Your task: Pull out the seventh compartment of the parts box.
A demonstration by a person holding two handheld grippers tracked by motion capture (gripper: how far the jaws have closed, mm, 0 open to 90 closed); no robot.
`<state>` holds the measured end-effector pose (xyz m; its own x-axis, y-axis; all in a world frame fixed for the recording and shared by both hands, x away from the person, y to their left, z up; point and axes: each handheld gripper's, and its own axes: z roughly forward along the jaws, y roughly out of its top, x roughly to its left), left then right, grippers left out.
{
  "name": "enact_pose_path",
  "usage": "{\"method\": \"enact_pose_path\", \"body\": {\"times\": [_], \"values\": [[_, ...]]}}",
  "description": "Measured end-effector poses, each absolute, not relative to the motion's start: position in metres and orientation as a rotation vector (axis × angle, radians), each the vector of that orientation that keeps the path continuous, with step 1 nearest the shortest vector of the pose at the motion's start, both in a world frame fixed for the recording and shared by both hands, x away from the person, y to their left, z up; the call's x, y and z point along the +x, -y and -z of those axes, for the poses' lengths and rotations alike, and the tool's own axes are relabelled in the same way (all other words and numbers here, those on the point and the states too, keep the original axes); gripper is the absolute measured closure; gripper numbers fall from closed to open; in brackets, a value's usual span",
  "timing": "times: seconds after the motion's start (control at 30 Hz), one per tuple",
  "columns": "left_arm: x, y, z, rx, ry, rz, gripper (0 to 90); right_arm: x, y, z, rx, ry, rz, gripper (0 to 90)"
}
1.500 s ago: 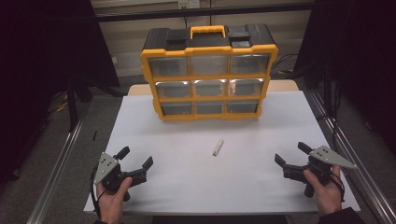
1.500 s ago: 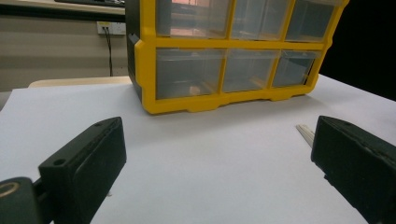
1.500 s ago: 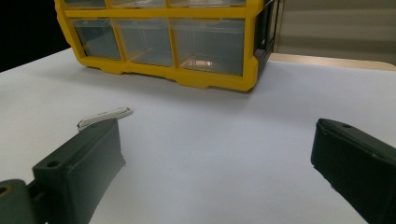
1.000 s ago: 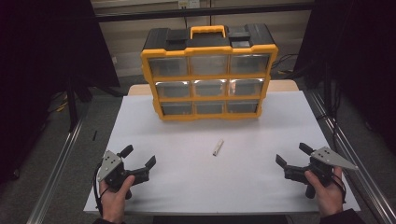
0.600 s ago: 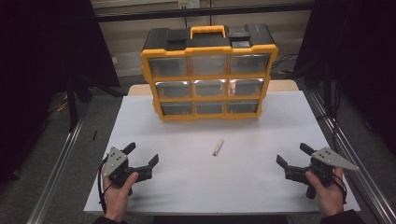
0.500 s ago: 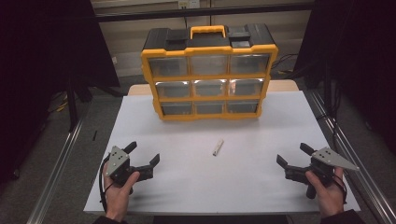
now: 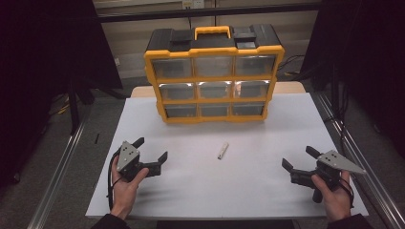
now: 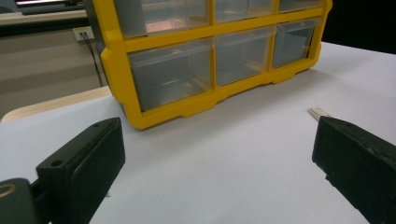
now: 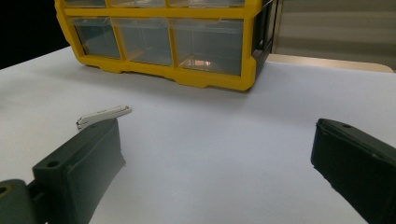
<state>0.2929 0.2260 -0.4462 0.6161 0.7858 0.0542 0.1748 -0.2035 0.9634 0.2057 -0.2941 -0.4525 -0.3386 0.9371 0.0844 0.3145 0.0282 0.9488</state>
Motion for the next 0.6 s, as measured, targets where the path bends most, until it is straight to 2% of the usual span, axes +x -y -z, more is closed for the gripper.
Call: {"method": "enact_pose_path", "body": {"times": [0.3, 0.37, 0.6], "values": [[0.311, -0.22, 0.449, 1.724, -0.78, -0.746, 3.1, 0.203, 0.295, 0.452, 1.276, -1.703, -1.325, 1.8], [0.315, -0.221, 0.448, 1.735, -0.713, -0.78, 3.1, 0.203, 0.295, 0.452, 1.272, -1.705, -1.324, 1.8], [0.327, -0.213, 0.446, 1.737, -0.634, -0.868, 2.8, 0.204, 0.293, 0.452, 1.258, -1.709, -1.319, 1.8]]}}
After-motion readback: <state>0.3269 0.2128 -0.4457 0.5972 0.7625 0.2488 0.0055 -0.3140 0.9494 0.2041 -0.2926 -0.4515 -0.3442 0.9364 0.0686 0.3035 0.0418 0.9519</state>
